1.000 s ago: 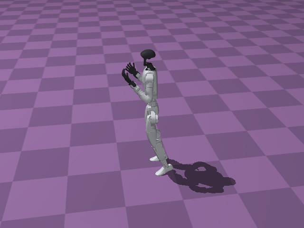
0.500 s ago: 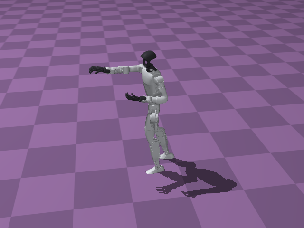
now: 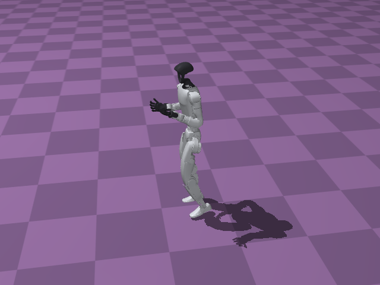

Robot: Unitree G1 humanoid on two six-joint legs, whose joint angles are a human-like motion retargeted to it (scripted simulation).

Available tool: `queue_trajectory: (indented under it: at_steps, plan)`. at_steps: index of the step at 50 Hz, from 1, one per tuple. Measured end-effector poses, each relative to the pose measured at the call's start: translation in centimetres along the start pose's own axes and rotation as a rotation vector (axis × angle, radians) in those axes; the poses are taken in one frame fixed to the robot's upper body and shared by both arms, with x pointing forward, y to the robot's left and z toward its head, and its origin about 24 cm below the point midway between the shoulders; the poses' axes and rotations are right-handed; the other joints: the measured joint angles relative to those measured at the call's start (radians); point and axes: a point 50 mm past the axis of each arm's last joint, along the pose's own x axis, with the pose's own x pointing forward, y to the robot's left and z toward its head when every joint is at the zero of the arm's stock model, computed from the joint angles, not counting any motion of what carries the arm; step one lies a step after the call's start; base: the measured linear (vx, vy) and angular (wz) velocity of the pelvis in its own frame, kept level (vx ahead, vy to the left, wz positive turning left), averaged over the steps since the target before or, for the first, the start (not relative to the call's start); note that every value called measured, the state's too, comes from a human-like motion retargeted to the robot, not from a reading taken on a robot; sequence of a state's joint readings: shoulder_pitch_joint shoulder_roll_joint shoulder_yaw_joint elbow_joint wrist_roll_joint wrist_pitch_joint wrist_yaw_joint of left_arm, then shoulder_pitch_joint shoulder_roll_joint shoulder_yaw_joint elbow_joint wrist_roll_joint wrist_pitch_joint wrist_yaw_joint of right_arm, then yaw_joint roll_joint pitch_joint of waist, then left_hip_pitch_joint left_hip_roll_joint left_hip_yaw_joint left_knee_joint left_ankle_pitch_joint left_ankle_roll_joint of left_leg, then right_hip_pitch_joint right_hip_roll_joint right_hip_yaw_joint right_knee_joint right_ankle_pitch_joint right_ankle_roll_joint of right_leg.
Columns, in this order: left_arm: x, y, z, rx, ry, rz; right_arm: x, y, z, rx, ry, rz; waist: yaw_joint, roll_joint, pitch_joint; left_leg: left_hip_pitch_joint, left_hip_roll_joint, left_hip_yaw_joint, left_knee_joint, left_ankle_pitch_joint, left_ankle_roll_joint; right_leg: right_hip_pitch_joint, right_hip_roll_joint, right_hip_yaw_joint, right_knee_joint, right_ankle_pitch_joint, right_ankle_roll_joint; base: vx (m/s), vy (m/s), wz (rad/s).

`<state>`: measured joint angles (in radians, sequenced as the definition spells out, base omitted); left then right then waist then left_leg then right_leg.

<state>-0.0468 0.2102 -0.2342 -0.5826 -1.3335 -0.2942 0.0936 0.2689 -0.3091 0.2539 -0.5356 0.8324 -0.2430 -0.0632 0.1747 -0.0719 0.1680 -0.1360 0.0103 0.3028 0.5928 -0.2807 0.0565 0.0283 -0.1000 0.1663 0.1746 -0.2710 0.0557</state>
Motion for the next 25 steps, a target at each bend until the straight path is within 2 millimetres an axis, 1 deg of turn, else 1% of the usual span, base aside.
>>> queue_trajectory:
  at_steps: [2, 3, 4, 5, 7, 8, 10, 11, 12, 13, 15, 16, 17, 18, 19, 20, 21, 22, 23, 24, 25]
  plan:
    - [1.2, -1.7, -0.1, -0.038, 0.013, -0.108, 0.8, 1.4, 2.0, 0.148, -0.07, 0.112, -0.028, 0.034, 0.039, -0.036, 0.06, -0.007, 0.162, -0.1, 0.024, -0.028, 0.034, -0.003, 0.101, -0.14, -0.054, -0.1, 0.03, -0.44]
    - [1.5, -2.3, 0.1, -0.074, 0.014, -0.148, 1.3, 2.2, 3.1, 0.238, -0.115, 0.179, -0.045, 0.054, 0.05, -0.041, 0.086, -0.013, 0.193, -0.131, 0.031, -0.032, 0.054, 0.0, 0.116, -0.164, -0.079, -0.06, 0.06, -0.35]
    - [1.5, -2.6, 0.2, -0.115, 0.006, -0.168, 1.7, 3.0, 4.0, 0.314, -0.156, 0.245, -0.066, 0.071, 0.055, -0.03, 0.101, -0.009, 0.181, -0.14, 0.031, -0.025, 0.067, 0.005, 0.097, -0.147, -0.085, -0.04, 0.08, -0.32]
    - [1.3, -2.7, 0.4, -0.158, -0.008, -0.179, 2.1, 3.8, 4.9, 0.383, -0.195, 0.31, -0.088, 0.087, 0.055, -0.011, 0.111, -0.001, 0.146, -0.138, 0.027, -0.013, 0.076, 0.012, 0.062, -0.111, -0.083, -0.01, 0.09, -0.31]
    - [-0.1, -2.6, 0.1, -0.209, -0.019, -0.151, 2.0, 4.7, 5.7, 0.436, -0.245, 0.379, -0.123, 0.085, -0.022, 0.026, 0.075, 0.042, -0.028, -0.057, -0.004, -0.018, 0.056, 0.029, -0.051, 0.037, -0.013, 0.0, 0.09, -0.33]
    - [-0.9, -2.5, 0.1, -0.195, -0.013, -0.144, 1.7, 4.8, 6.0, 0.447, -0.266, 0.384, -0.132, 0.073, -0.068, 0.053, 0.041, 0.063, -0.134, 0.002, -0.028, -0.029, 0.041, 0.035, -0.094, 0.115, 0.031, -0.04, 0.08, -0.39]
    - [-1.8, -2.7, 0.1, -0.119, 0.029, -0.169, 1.5, 5.0, 6.3, 0.43, -0.312, 0.381, -0.133, 0.053, -0.114, 0.105, -0.024, 0.081, -0.317, 0.105, -0.063, -0.052, 0.02, 0.026, -0.151, 0.255, 0.108, -0.09, 0.09, -0.47]
    - [-2.1, -2.8, 0.3, -0.038, 0.047, -0.183, 1.3, 5.0, 6.2, 0.409, -0.317, 0.368, -0.135, 0.054, -0.122, 0.127, -0.043, 0.081, -0.367, 0.136, -0.076, -0.058, 0.011, -0.014, -0.161, 0.297, 0.128, -0.13, 0.1, -0.52]
    - [-2.4, -2.9, 0.3, 0.042, 0.063, -0.191, 1.2, 5.0, 6.0, 0.384, -0.316, 0.354, -0.138, 0.057, -0.128, 0.148, -0.056, 0.083, -0.406, 0.164, -0.087, -0.061, 0.003, -0.064, -0.166, 0.327, 0.138, -0.15, 0.11, -0.53]
    - [-2.6, -3.0, 0.4, 0.123, 0.073, -0.189, 1.0, 5.1, 5.7, 0.35, -0.303, 0.337, -0.143, 0.067, -0.128, 0.168, -0.056, 0.091, -0.425, 0.186, -0.096, -0.059, -0.004, -0.131, -0.162, 0.335, 0.125, -0.17, 0.12, -0.52]
    - [-3.0, -2.9, 0.1, 0.239, 0.096, -0.178, 0.7, 5.5, 4.8, 0.276, -0.257, 0.311, -0.158, 0.105, -0.113, 0.219, -0.026, 0.114, -0.44, 0.219, -0.121, -0.04, -0.002, -0.247, -0.127, 0.302, 0.056, -0.18, 0.14, -0.46]
    - [-3.0, -2.6, -0.2, 0.256, 0.115, -0.17, 0.6, 5.5, 4.3, 0.242, -0.226, 0.299, -0.171, 0.134, -0.098, 0.25, 0.001, 0.11, -0.443, 0.207, -0.142, -0.031, 0.014, -0.265, -0.078, 0.262, 0.015, -0.2, 0.16, -0.28]
    - [-3.0, -2.4, -0.5, 0.268, 0.134, -0.164, 0.6, 5.4, 3.7, 0.211, -0.195, 0.287, -0.184, 0.161, -0.084, 0.276, 0.027, 0.1, -0.445, 0.181, -0.163, -0.03, 0.03, -0.274, -0.014, 0.215, -0.018, -0.2, 0.17, -0.1]
    - [-2.8, -2.0, -1.0, 0.27, 0.155, -0.161, 0.8, 5.1, 3.2, 0.188, -0.165, 0.274, -0.198, 0.184, -0.07, 0.294, 0.05, 0.078, -0.444, 0.128, -0.183, -0.046, 0.049, -0.266, 0.079, 0.156, -0.034, -0.21, 0.16, 0.07]
    - [-2.4, -1.7, -1.5, 0.271, 0.166, -0.16, 1.2, 4.9, 2.6, 0.173, -0.138, 0.26, -0.213, 0.189, -0.057, 0.298, 0.058, 0.057, -0.432, 0.059, -0.192, -0.074, 0.054, -0.256, 0.178, 0.086, -0.033, -0.22, 0.15, 0.24]
    - [-1.8, -1.4, -2.1, 0.272, 0.173, -0.161, 1.7, 4.6, 2.0, 0.161, -0.113, 0.246, -0.227, 0.184, -0.044, 0.294, 0.059, 0.037, -0.415, -0.017, -0.197, -0.107, 0.053, -0.244, 0.281, 0.009, -0.022, -0.22, 0.11, 0.4]
    - [-0.9, -1.5, -2.6, 0.269, 0.161, -0.17, 2.4, 4.6, 1.5, 0.161, -0.101, 0.237, -0.239, 0.157, -0.025, 0.277, 0.04, 0.028, -0.379, -0.08, -0.184, -0.128, 0.03, -0.239, 0.345, -0.07, -0.013, -0.2, 0.08, 0.49]
    - [0.0, -1.9, -2.9, 0.272, 0.145, -0.191, 3.0, 4.6, 1.2, 0.165, -0.096, 0.233, -0.25, 0.133, -0.009, 0.255, 0.03, 0.02, -0.335, -0.135, -0.182, -0.144, 0.013, -0.239, 0.389, -0.138, -0.01, -0.17, 0.04, 0.55]
    - [0.8, -2.6, -3.0, 0.286, 0.121, -0.235, 3.4, 4.6, 1.3, 0.179, -0.104, 0.239, -0.259, 0.118, 0.001, 0.222, 0.036, 0.012, -0.278, -0.171, -0.202, -0.148, 0.006, -0.25, 0.395, -0.185, -0.019, -0.14, 0.02, 0.34]
    - [1.4, -3.6, -2.8, 0.244, 0.095, -0.28, 3.6, 4.9, 1.6, 0.143, -0.135, 0.264, -0.253, 0.098, 0.002, 0.193, 0.027, 0.018, -0.249, -0.171, -0.18, -0.16, -0.007, -0.25, 0.388, -0.197, -0.032, -0.12, 0.01, 0.01]
    - [2.0, -4.8, -2.6, 0.175, 0.072, -0.326, 3.9, 5.3, 2.1, 0.082, -0.177, 0.299, -0.24, 0.076, 0.0, 0.164, 0.013, 0.03, -0.234, -0.154, -0.137, -0.177, -0.022, -0.245, 0.375, -0.193, -0.049, -0.08, 0.01, -0.39]
